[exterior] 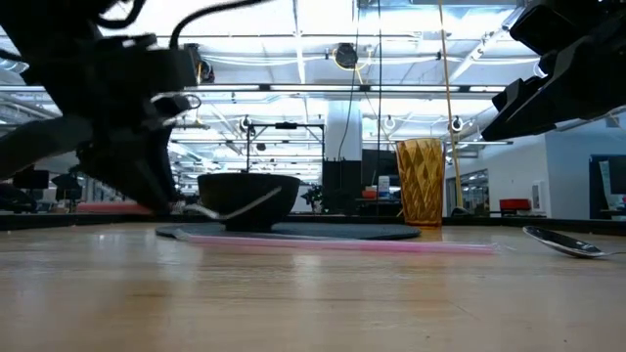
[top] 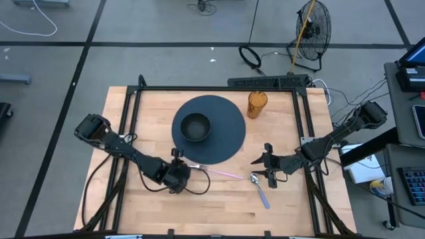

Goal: Pick & Place Utensil
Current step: Put the pink fork into the black bowl

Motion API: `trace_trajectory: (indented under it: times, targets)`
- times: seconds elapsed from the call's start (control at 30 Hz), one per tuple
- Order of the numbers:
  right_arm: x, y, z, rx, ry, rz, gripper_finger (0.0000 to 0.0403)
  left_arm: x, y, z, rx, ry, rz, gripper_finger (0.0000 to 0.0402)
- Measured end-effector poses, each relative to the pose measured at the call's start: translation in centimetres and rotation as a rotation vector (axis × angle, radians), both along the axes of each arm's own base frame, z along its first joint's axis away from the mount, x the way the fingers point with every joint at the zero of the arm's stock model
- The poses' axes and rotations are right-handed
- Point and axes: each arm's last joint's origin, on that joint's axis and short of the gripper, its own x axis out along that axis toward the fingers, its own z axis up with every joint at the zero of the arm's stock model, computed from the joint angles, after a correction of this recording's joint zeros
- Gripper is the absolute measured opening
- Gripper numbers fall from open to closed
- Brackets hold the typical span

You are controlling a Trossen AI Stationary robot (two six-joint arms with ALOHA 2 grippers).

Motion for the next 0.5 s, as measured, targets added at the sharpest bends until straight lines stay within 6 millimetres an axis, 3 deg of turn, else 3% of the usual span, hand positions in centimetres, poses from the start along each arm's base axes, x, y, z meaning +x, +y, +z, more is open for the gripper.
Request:
trace_trajectory:
  times: [0.5]
  targets:
    - [0.0, 0.0, 0.0, 0.0, 0.0, 0.0, 0.0164, 0.0, -0.7, 3.5, 0.362, -0.058, 0.04, 0.0052]
